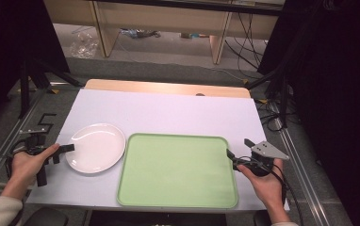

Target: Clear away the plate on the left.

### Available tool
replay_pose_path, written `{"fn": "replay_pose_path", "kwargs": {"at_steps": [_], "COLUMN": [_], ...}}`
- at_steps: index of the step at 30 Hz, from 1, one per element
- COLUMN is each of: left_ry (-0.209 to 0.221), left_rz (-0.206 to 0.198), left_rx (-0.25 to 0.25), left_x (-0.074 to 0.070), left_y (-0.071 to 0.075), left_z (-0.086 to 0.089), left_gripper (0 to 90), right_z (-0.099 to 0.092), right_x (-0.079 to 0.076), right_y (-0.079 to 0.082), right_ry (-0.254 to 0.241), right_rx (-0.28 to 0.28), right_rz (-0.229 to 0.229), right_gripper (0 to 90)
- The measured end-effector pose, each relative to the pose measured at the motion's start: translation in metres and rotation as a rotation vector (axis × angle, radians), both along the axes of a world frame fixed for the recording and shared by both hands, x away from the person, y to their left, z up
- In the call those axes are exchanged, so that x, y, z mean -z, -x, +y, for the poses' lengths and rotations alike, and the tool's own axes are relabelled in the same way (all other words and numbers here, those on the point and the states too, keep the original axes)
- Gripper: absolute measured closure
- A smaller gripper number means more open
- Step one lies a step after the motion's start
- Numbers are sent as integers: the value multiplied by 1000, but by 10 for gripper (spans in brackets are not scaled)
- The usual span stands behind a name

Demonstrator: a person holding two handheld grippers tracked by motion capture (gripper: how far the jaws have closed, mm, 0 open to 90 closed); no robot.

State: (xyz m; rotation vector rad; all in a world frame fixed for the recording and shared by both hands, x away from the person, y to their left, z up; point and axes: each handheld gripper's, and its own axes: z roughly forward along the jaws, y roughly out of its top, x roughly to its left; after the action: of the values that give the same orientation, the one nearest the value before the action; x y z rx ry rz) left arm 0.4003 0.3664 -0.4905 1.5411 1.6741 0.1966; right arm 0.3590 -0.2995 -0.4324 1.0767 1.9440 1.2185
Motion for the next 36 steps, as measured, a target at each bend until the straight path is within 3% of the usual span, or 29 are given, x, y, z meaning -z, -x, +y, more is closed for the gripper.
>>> {"fn": "replay_pose_path", "kwargs": {"at_steps": [8,15,27,28,35,36], "left_ry": [70,119,151,158,174,202], "left_rz": [55,78,96,100,84,67], "left_rx": [-16,-18,-35,-29,-18,-27], "left_x": [3,6,9,9,-1,-4], "left_y": [-1,-2,-3,-3,0,1], "left_z": [3,6,10,11,15,16], "left_gripper": [581,629,754,758,805,814], "right_z": [0,0,-1,0,1,1], "right_x": [-1,0,-1,0,0,0], "right_y": [0,0,1,0,0,0], "right_ry": [6,2,13,18,21,19], "right_rx": [0,-1,-3,-1,4,7], "right_rz": [7,2,12,-5,-15,-17], "right_gripper": [212,212,212,212,211,212]}}
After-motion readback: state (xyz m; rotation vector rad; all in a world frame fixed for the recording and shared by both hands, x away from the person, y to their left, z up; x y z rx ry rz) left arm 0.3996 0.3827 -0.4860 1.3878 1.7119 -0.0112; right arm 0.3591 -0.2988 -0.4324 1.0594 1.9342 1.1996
